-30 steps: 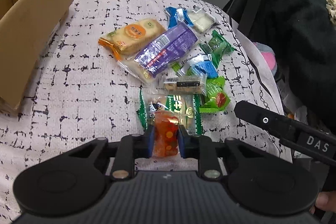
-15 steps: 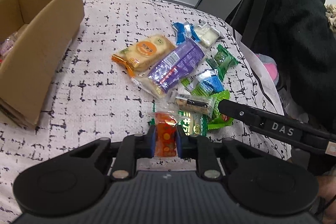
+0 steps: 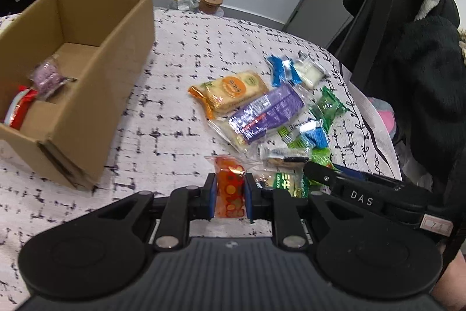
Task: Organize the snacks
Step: 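Grasp an orange packet with the left tool while the right tool grasps a green packet, then carry both packets over the cardboard box and open both tools to drop them, then move both open tools back from the box to the snack pile, then grasp a purple snack bar with the left tool while the right tool grasps a green packet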
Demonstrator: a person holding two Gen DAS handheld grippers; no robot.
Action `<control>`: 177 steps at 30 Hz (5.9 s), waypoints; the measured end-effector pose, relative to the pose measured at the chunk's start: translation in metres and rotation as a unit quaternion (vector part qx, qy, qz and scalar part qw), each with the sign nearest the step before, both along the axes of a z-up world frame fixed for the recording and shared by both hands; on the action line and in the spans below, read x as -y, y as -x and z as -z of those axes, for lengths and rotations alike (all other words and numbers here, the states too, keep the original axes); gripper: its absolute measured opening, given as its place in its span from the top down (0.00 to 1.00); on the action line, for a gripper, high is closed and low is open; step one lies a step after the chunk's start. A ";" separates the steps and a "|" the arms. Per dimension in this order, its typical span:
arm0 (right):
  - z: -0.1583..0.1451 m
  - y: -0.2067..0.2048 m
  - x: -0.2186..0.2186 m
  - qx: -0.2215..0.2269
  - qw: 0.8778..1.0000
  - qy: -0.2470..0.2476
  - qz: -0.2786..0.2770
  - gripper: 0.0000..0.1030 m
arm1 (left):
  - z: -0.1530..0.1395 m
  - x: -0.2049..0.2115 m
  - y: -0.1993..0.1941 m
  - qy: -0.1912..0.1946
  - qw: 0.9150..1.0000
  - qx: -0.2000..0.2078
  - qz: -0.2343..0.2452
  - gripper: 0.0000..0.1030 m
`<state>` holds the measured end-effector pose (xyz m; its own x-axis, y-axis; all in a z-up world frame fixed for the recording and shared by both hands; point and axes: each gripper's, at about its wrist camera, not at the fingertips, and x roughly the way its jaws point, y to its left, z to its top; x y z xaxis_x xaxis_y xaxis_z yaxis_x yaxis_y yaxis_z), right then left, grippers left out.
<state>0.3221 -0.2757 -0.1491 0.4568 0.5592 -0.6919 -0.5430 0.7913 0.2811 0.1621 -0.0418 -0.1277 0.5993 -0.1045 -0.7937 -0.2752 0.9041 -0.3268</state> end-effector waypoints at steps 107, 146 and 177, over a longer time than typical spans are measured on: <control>-0.115 0.035 -0.083 0.106 0.987 -0.104 -0.066 0.00 | -0.089 -0.116 0.036 -0.086 0.987 0.045 -0.130 0.00; -0.062 -0.031 0.022 0.077 0.993 -0.063 0.061 0.04 | -0.050 -0.022 -0.050 -0.049 0.997 0.055 -0.037 0.00; -0.019 -0.055 0.028 0.013 0.995 -0.054 0.077 0.29 | 0.029 0.027 -0.117 -0.055 0.996 0.022 0.062 0.20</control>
<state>0.3769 -0.3038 -0.1305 0.5596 0.5508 -0.6192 -0.4249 0.8322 0.3562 0.2786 -0.0689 -0.1566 0.6211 -0.0935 -0.7781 -0.1470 0.9614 -0.2328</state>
